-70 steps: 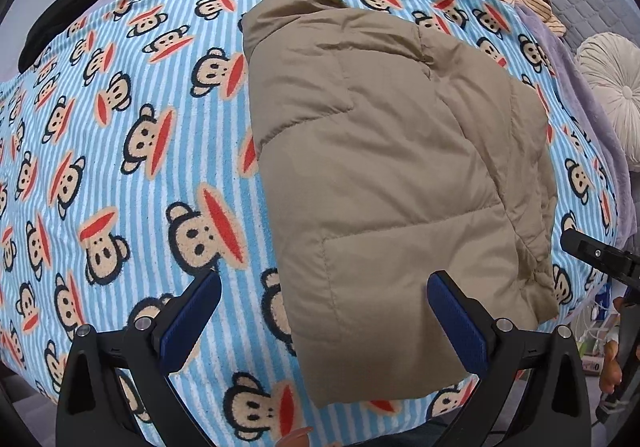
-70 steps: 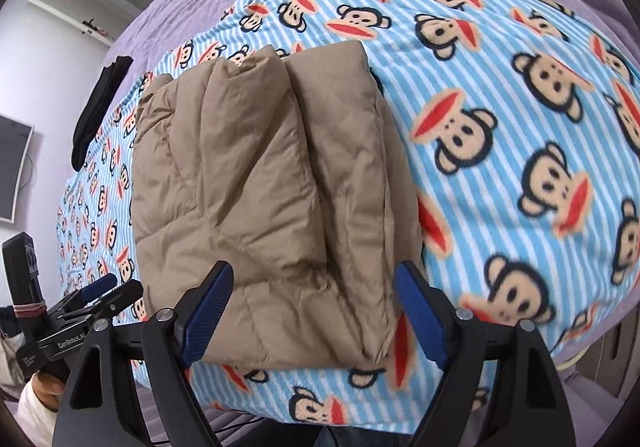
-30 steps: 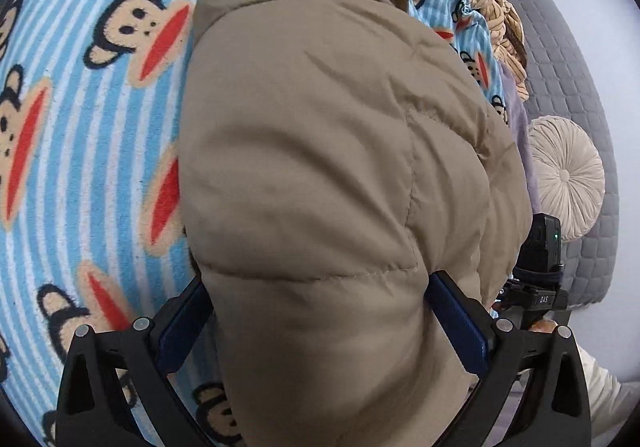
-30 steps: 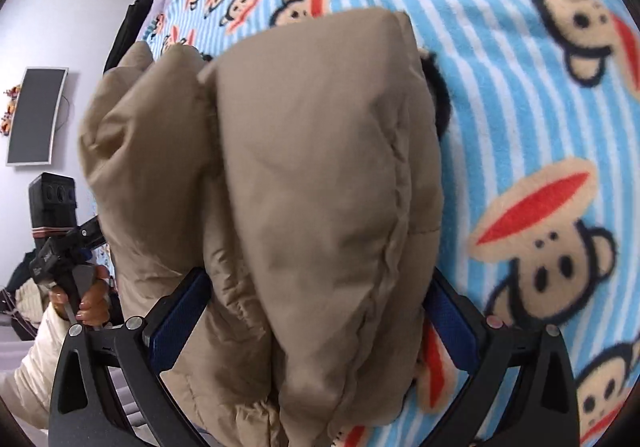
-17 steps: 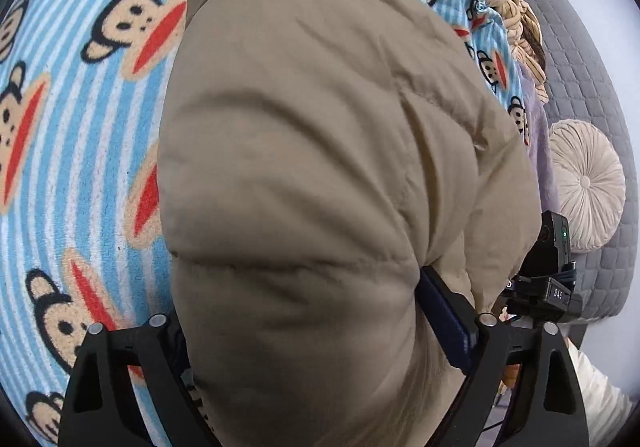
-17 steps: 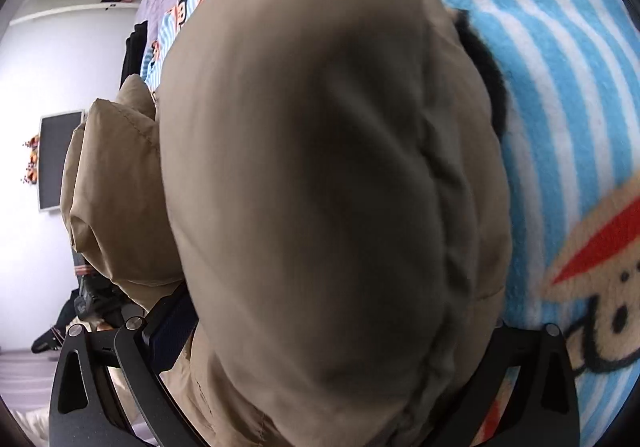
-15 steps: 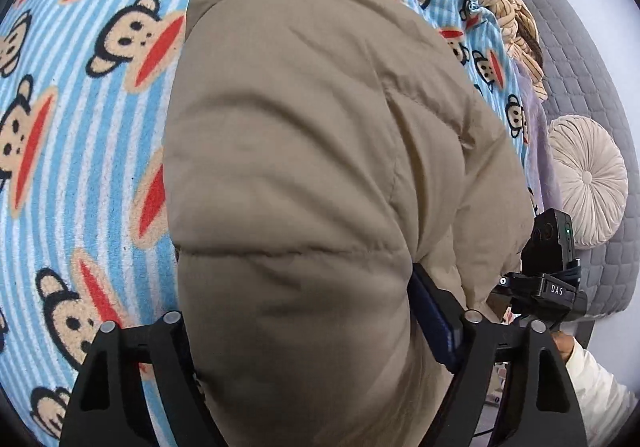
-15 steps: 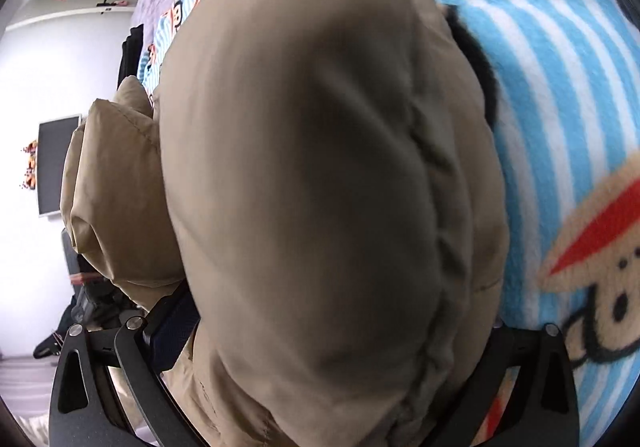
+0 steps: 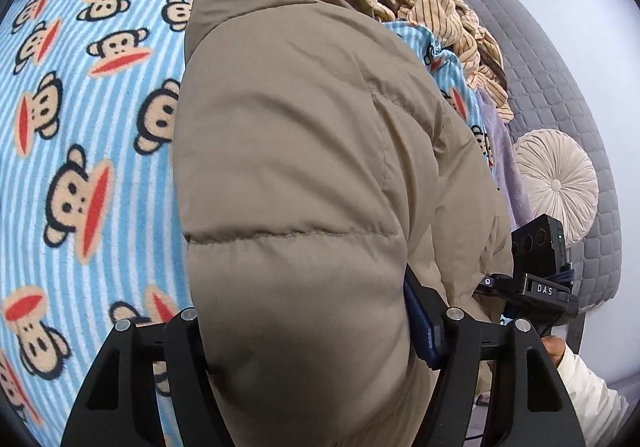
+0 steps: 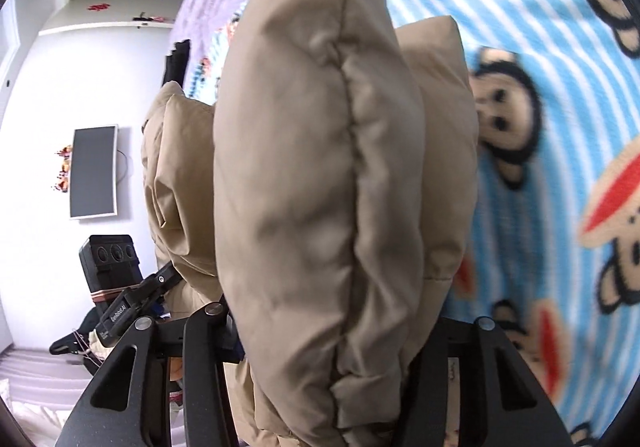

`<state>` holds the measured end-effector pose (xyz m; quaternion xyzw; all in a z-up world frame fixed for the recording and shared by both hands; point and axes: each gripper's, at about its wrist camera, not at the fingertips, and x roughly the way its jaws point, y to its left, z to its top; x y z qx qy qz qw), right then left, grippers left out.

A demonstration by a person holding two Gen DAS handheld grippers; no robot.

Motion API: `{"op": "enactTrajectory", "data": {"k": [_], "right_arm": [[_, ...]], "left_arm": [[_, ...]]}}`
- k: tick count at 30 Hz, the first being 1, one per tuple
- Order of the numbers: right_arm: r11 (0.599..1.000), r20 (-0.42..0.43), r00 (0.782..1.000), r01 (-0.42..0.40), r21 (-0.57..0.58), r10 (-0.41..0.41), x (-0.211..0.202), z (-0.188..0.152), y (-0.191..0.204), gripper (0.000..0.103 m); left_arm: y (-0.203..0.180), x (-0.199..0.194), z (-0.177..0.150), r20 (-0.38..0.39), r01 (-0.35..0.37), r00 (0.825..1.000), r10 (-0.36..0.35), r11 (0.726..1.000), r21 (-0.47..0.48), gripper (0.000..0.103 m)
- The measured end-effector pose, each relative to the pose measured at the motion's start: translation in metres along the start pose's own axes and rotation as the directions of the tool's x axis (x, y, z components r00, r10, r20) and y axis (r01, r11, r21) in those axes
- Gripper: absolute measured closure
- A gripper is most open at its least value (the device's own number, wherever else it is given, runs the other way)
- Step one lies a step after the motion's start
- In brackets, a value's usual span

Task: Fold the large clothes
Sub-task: 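Grasp the folded jacket edge with both tools and lift it, then lower the lifted jacket bundle back onto the blanket with both tools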

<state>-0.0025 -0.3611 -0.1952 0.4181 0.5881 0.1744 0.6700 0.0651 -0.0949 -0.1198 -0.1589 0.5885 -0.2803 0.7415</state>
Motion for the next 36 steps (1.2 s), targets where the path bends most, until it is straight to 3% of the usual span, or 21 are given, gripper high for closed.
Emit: {"op": "enactTrajectory", "data": {"k": [6, 11, 15, 17, 19, 21, 22, 24, 26, 28, 29, 31, 32, 34, 36], "right_arm": [[0.999, 0.052, 0.998, -0.031, -0.035, 0.033, 0.037, 0.004, 0.055, 0.052], [0.993, 0.029, 0.996, -0.081, -0.081, 0.083, 0.094, 0.026, 0.097, 0.052], [0.989, -0.007, 0.997, -0.083, -0.125, 0.082, 0.150, 0.050, 0.125, 0.052], [0.989, -0.023, 0.998, -0.062, -0.132, 0.059, 0.169, 0.063, 0.126, 0.052], [0.991, -0.029, 0.999, -0.021, -0.130, 0.017, 0.194, 0.073, 0.126, 0.052], [0.995, -0.040, 0.999, -0.002, -0.104, -0.002, 0.208, 0.081, 0.116, 0.045], [0.997, -0.043, 0.999, 0.006, -0.079, -0.010, 0.218, 0.085, 0.118, 0.039], [0.998, -0.041, 0.999, 0.025, -0.053, -0.027, 0.214, 0.084, 0.115, 0.039], [0.989, 0.003, 0.993, 0.119, -0.088, -0.119, 0.193, 0.080, 0.123, 0.039], [0.962, 0.092, 0.970, 0.235, -0.139, -0.223, 0.168, 0.073, 0.133, 0.039], [0.938, 0.169, 0.948, 0.299, -0.175, -0.271, 0.151, 0.069, 0.144, 0.039], [0.917, 0.266, 0.925, 0.331, -0.221, -0.270, 0.129, 0.065, 0.164, 0.043], [0.917, 0.286, 0.927, 0.316, -0.245, -0.243, 0.127, 0.063, 0.177, 0.056], [0.906, 0.300, 0.933, 0.293, -0.306, -0.200, 0.138, 0.061, 0.207, 0.069], [0.895, 0.287, 0.944, 0.265, -0.360, -0.164, 0.157, 0.062, 0.223, 0.072]], "left_arm": [[0.051, -0.065, 0.041, 0.052, -0.043, 0.998, 0.041, 0.998, 0.037, 0.032], [0.111, -0.107, 0.076, 0.127, -0.123, 0.985, 0.120, 0.992, 0.011, 0.032], [0.169, -0.102, 0.095, 0.138, -0.179, 0.973, 0.185, 0.982, -0.059, 0.032], [0.193, -0.081, 0.102, 0.109, -0.209, 0.969, 0.221, 0.971, -0.113, 0.022], [0.216, -0.072, 0.104, 0.099, -0.200, 0.971, 0.218, 0.965, -0.170, 0.016], [0.222, -0.073, 0.102, 0.097, -0.189, 0.973, 0.209, 0.964, -0.187, 0.016], [0.219, -0.078, 0.101, 0.106, -0.216, 0.966, 0.236, 0.960, -0.176, 0.016], [0.208, -0.095, 0.100, 0.155, -0.304, 0.934, 0.323, 0.943, -0.133, 0.017], [0.196, -0.121, 0.101, 0.261, -0.368, 0.888, 0.379, 0.925, -0.091, 0.017], [0.189, -0.139, 0.112, 0.322, -0.397, 0.857, 0.401, 0.914, -0.083, 0.017], [0.190, -0.144, 0.120, 0.342, -0.406, 0.846, 0.409, 0.910, -0.085, 0.017], [0.191, -0.143, 0.138, 0.345, -0.415, 0.840, 0.419, 0.905, -0.090, 0.017], [0.194, -0.136, 0.145, 0.336, -0.420, 0.840, 0.425, 0.903, -0.093, 0.017], [0.193, -0.120, 0.151, 0.308, -0.428, 0.846, 0.434, 0.899, -0.091, 0.017], [0.188, -0.100, 0.148, 0.287, -0.433, 0.856, 0.431, 0.899, -0.059, 0.017]]}}
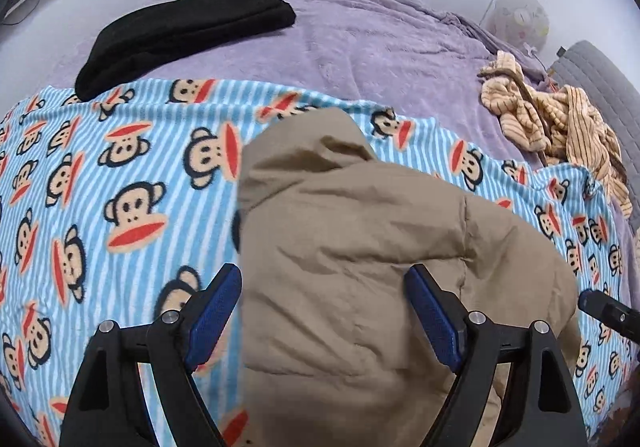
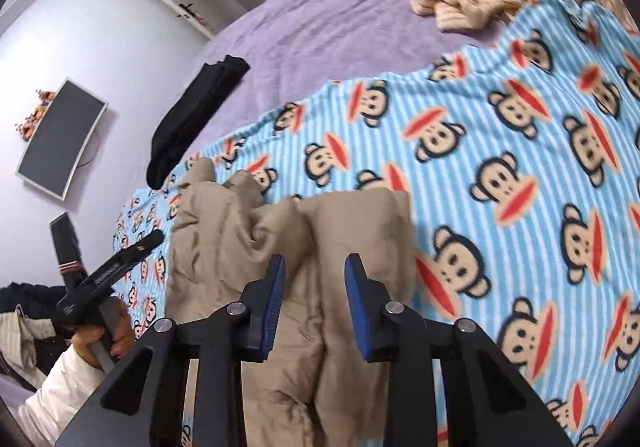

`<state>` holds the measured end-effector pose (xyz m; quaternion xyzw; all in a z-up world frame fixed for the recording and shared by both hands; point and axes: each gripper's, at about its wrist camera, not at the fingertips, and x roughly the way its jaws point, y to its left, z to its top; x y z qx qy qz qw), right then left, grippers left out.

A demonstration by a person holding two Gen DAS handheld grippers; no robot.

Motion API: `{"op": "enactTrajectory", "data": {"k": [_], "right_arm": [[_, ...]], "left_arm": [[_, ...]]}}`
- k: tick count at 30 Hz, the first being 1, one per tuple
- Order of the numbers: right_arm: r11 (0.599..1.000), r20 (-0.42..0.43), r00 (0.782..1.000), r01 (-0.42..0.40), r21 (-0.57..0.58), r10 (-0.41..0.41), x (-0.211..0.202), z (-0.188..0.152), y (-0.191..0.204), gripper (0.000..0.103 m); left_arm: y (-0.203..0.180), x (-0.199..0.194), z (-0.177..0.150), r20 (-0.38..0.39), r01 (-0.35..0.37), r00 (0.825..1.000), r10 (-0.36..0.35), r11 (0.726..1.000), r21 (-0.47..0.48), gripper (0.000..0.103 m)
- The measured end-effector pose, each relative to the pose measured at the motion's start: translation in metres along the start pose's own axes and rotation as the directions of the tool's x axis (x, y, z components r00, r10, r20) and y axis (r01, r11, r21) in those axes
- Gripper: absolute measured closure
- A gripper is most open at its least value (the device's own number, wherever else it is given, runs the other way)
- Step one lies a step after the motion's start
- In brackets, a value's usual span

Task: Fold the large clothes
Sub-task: 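Lower the lifted jacket bundle back onto the blanket with both tools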

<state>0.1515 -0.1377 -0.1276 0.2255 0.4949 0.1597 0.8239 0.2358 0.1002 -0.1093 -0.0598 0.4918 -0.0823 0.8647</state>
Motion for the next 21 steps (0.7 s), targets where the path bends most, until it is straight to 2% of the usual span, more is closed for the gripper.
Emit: {"op": "enactTrajectory", "data": {"k": [3, 6, 9, 11, 12, 15, 21], "right_arm": [[1.000, -0.019, 1.000, -0.013, -0.019, 0.013, 0.032, 0.006, 0.025, 0.078], [0.996, -0.034, 0.996, 0.087, -0.016, -0.088, 0.053, 0.008, 0.025, 0.080], [0.983, -0.105, 0.983, 0.158, 0.088, -0.149, 0.067, -0.004, -0.016, 0.086], [0.975, -0.132, 0.981, 0.163, 0.149, -0.144, 0.068, -0.017, -0.038, 0.099], [0.973, -0.136, 0.981, 0.160, 0.166, -0.138, 0.066, -0.020, -0.044, 0.102], [0.972, -0.134, 0.984, 0.138, 0.193, -0.113, 0.066, -0.030, -0.056, 0.103], [0.970, -0.144, 0.981, 0.158, 0.185, -0.132, 0.061, -0.032, -0.051, 0.103]], "left_arm": [[-0.025, 0.008, -0.013, 0.014, -0.047, 0.999, 0.047, 0.997, 0.068, 0.017], [-0.042, 0.014, -0.022, 0.010, -0.056, 0.998, 0.055, 0.994, 0.098, 0.017], [-0.055, 0.016, -0.026, 0.013, -0.051, 0.999, 0.050, 0.991, 0.127, 0.017], [-0.064, 0.019, -0.032, 0.025, -0.071, 0.997, 0.068, 0.985, 0.159, 0.016], [-0.067, 0.021, -0.034, 0.029, -0.082, 0.996, 0.079, 0.982, 0.171, 0.016], [-0.069, 0.022, -0.036, 0.034, -0.094, 0.995, 0.089, 0.979, 0.183, 0.016], [-0.065, 0.019, -0.036, 0.028, -0.091, 0.996, 0.088, 0.978, 0.190, 0.016]]}}
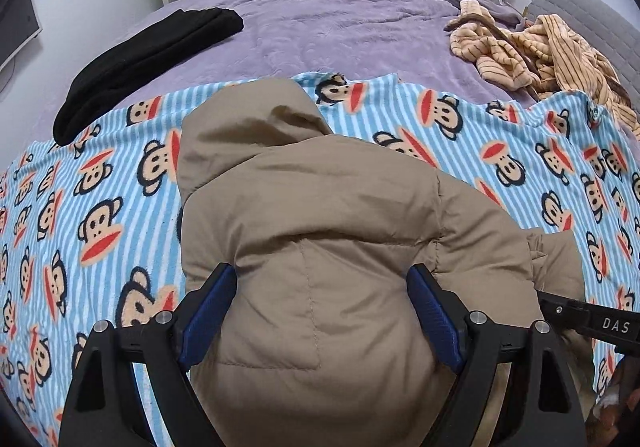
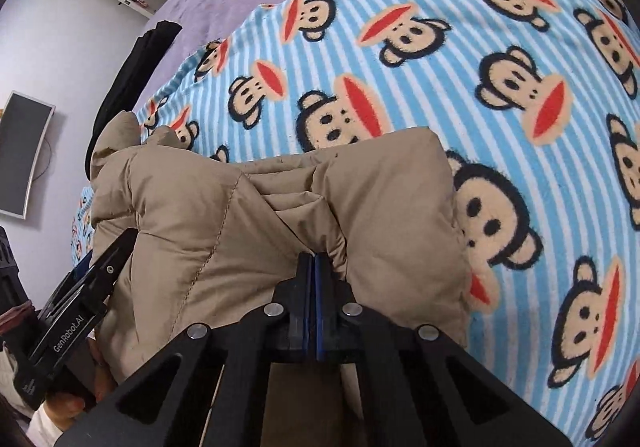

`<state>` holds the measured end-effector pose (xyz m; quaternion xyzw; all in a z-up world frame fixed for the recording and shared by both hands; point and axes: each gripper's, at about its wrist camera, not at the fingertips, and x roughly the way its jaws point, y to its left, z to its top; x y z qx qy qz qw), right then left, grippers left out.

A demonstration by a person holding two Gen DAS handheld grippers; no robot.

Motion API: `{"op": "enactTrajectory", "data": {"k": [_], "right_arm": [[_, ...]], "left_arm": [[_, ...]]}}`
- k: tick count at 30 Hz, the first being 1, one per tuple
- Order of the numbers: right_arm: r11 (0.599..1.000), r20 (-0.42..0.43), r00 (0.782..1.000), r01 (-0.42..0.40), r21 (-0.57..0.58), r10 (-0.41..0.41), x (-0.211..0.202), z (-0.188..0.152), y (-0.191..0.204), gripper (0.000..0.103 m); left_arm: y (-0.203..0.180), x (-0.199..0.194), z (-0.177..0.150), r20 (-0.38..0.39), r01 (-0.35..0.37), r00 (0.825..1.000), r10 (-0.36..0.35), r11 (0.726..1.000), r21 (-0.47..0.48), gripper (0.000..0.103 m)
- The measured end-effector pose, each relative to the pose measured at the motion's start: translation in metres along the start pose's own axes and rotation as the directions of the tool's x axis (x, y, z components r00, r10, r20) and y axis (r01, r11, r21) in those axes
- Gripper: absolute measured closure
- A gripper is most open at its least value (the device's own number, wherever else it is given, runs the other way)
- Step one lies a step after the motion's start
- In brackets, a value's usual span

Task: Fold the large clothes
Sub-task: 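Lower the lifted jacket bundle back onto the blanket with both tools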

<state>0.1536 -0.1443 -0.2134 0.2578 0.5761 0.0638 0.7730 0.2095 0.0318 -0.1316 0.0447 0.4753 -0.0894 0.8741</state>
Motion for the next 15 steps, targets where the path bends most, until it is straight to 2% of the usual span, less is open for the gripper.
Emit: {"op": "enactTrajectory", "data": {"k": [7, 11, 15], "right_arm": [[0.999, -0.028, 1.000, -0.010, -0.037, 0.009, -0.026, -0.007, 0.011, 0.098], [0.998, -0.035, 0.999, -0.022, -0.065, 0.020, -0.044, -0.020, 0.018, 0.098], [0.994, -0.037, 0.999, -0.033, -0.104, 0.029, -0.061, -0.040, 0.025, 0.098]], "left_arm": [[0.006, -0.007, 0.001, -0.003, -0.009, 1.000, 0.009, 1.000, -0.010, 0.016], [0.021, -0.037, -0.004, 0.004, -0.002, 1.000, 0.002, 0.999, -0.043, 0.016], [0.040, -0.070, -0.029, 0.000, 0.002, 1.000, -0.002, 0.997, -0.072, 0.016]]}}
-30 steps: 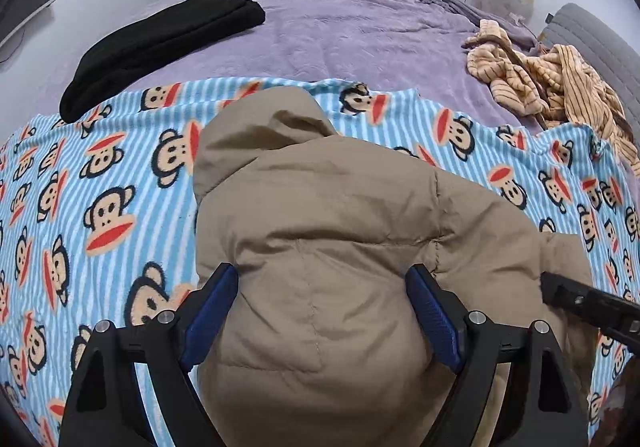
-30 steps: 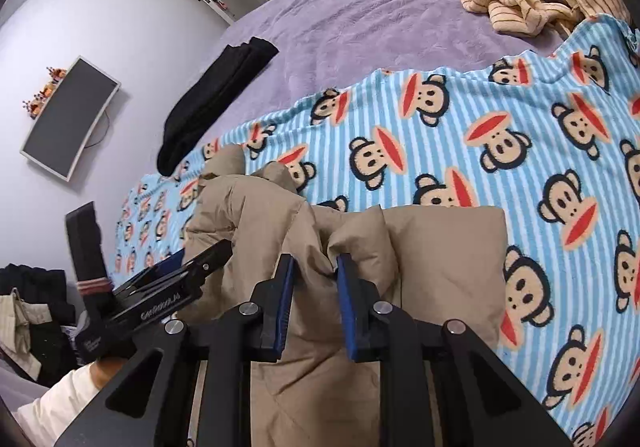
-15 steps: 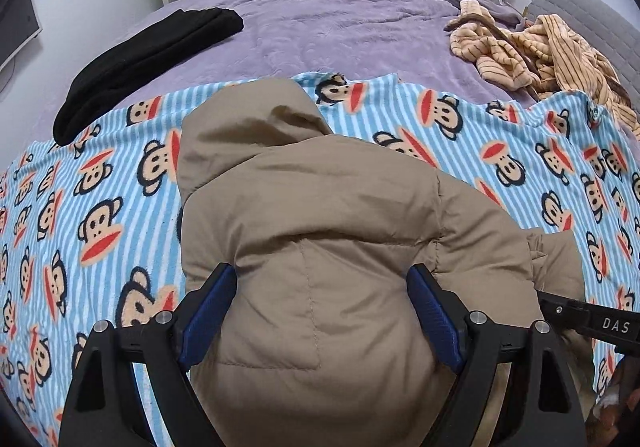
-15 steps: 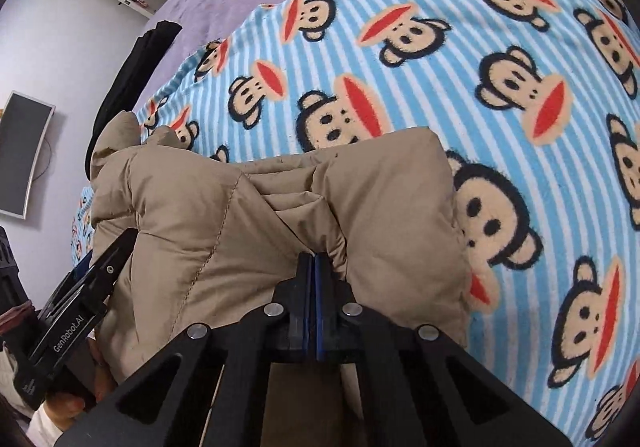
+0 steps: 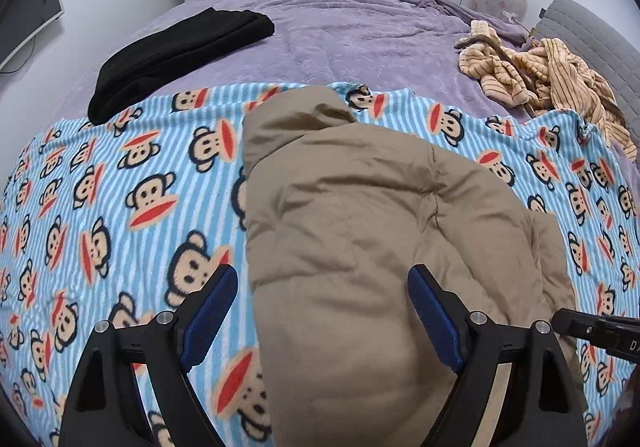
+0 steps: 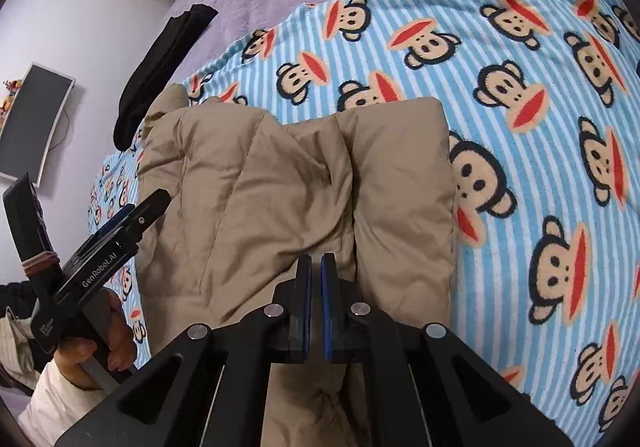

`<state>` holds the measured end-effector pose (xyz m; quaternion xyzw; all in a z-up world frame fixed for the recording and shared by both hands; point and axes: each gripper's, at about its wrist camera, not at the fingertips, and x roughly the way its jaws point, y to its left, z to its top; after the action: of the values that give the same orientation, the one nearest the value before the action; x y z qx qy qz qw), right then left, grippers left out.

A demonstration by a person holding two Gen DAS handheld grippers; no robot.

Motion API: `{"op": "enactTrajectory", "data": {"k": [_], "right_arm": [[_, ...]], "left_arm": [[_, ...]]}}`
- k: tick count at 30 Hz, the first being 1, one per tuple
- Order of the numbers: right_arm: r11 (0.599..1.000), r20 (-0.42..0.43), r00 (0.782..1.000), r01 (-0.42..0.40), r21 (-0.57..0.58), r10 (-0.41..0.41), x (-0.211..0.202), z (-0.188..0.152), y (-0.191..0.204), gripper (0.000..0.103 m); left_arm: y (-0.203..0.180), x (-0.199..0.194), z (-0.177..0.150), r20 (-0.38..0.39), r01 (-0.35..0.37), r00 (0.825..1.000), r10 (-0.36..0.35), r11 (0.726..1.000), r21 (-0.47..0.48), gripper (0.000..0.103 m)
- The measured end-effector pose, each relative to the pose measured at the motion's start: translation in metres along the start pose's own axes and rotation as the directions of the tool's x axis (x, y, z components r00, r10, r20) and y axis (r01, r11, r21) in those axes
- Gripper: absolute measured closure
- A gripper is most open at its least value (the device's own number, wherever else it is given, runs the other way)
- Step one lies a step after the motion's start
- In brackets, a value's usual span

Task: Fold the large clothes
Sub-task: 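Lower the lifted jacket bundle back onto the blanket with both tools, then open both tools and pull them back from the folded jacket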

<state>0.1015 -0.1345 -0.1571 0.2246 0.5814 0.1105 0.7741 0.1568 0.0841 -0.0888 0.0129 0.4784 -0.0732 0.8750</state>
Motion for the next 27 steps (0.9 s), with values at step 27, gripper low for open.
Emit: {"op": "enactTrajectory", "data": {"k": [27], "right_arm": [[0.994, -0.060, 0.993, 0.105, 0.018, -0.103, -0.050, -0.104, 0.020, 0.098]], "left_arm": [[0.036, -0.067, -0.097, -0.187, 0.065, 0.979, -0.076, 0.996, -0.064, 0.016]]}}
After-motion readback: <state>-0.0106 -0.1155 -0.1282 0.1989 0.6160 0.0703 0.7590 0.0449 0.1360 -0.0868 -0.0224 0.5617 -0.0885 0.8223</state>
